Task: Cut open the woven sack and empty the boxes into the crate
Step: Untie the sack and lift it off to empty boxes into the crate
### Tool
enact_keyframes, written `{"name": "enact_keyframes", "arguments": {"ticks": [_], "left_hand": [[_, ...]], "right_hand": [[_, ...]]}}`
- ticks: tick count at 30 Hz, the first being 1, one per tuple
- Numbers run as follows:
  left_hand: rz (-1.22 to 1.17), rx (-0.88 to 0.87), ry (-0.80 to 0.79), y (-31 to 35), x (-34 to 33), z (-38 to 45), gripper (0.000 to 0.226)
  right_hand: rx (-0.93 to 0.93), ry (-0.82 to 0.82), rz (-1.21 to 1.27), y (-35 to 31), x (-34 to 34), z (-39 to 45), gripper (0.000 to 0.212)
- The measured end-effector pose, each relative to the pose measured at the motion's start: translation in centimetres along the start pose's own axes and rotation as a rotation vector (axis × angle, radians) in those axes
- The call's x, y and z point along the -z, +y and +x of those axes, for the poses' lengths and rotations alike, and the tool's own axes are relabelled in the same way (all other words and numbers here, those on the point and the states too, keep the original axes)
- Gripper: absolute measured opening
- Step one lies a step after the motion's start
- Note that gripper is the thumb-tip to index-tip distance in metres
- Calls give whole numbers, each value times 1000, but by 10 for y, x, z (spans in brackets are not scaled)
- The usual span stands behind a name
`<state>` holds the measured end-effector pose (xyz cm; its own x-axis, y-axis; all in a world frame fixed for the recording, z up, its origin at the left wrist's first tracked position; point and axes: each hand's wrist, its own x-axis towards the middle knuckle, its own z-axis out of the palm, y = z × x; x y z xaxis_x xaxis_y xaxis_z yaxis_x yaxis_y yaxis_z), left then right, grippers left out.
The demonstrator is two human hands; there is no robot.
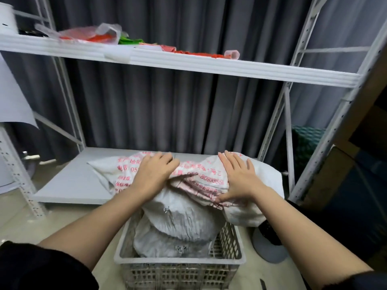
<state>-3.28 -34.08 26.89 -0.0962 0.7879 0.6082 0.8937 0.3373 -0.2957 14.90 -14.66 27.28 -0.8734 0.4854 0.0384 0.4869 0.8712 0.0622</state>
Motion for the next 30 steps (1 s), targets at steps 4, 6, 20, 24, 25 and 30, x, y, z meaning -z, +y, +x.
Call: {"name": "enact_keyframes", "arguments": {"ticks": [4, 6, 20, 24, 25, 30], "left_hand": [[-20, 70, 91, -2, 33, 21, 24], [8, 105, 91, -3, 46, 26, 21], [11, 289, 119, -40, 141, 71, 28], [78, 181, -90, -34, 134, 58, 27], [78, 169, -175, -34, 130, 53, 25], [64, 187, -146, -32, 130, 52, 23]], "right_hand": [[-24, 188, 119, -19, -12, -8, 69], [-9, 327, 114, -29, 4, -17, 46], [-7, 713, -52, -21, 144, -26, 27], [153, 485, -182, -22, 127, -21, 36], [172, 484, -222, -18, 125, -20, 34], [128, 555, -283, -10, 122, -24, 51]]}}
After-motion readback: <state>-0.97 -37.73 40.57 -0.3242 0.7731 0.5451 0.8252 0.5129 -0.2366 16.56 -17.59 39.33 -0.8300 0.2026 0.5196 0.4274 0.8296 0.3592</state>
